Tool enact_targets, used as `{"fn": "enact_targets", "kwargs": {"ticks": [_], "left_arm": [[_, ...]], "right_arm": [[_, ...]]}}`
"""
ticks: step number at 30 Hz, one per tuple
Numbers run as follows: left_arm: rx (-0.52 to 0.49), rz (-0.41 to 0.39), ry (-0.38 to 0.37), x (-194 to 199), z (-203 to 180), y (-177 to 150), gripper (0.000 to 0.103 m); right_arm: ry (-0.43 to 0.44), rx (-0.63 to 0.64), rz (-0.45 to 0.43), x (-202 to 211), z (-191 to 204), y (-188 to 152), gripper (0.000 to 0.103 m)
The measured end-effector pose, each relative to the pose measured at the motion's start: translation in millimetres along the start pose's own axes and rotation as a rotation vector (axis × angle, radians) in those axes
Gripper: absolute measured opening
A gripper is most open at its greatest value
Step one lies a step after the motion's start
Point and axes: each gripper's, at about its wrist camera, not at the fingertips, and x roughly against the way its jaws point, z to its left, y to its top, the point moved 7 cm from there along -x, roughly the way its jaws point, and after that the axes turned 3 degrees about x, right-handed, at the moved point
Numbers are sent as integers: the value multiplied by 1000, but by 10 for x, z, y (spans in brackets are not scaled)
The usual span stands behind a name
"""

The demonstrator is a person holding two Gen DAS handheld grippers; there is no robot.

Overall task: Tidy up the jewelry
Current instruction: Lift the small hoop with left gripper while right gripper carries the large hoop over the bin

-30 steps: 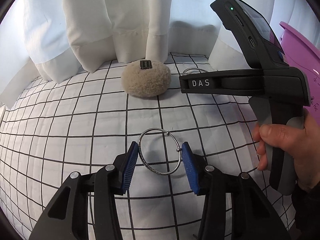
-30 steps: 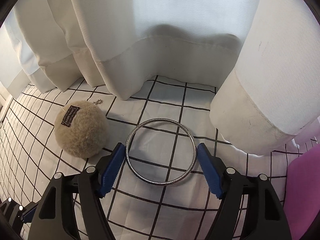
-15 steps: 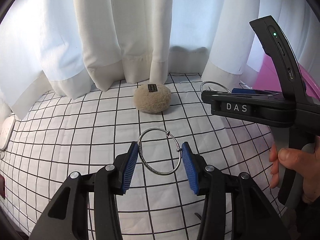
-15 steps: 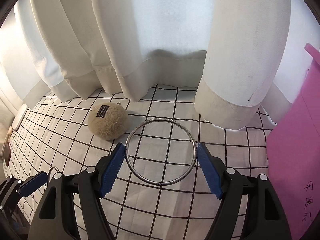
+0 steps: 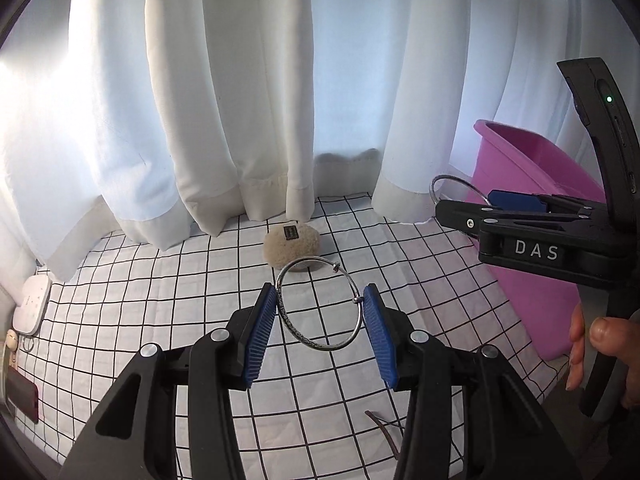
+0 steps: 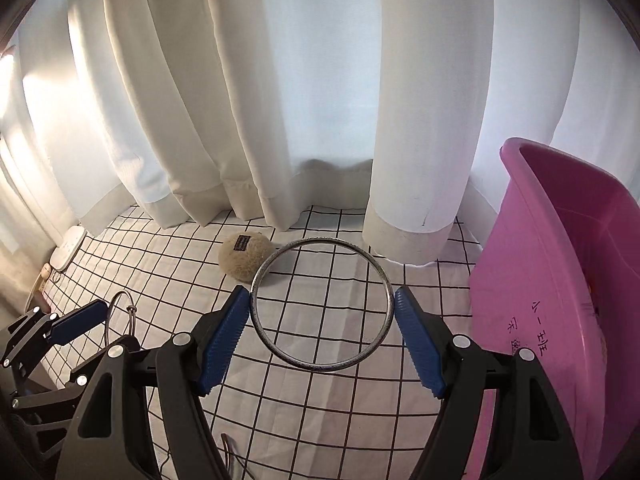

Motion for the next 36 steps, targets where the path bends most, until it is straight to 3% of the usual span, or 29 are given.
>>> {"fn": "enact_targets", "kwargs": {"ticks": [7,16,29,36], "left_arm": [[-60,-87,-54,346,-357,342,44],[-134,-165,-146,533,-1024,608,44],[-192,-174,-267,492,-2069,727,44],[-223,-181,-294,461,-2544,829,44]], "right_arm": [[-34,-6,-96,604,-212,150,72],[-131,-78,-185,1266,-896,171,72],[-272,-199,-198,1812,-1936,-197,72],[-314,-249,-187,1914,-2332,-399,72]]}}
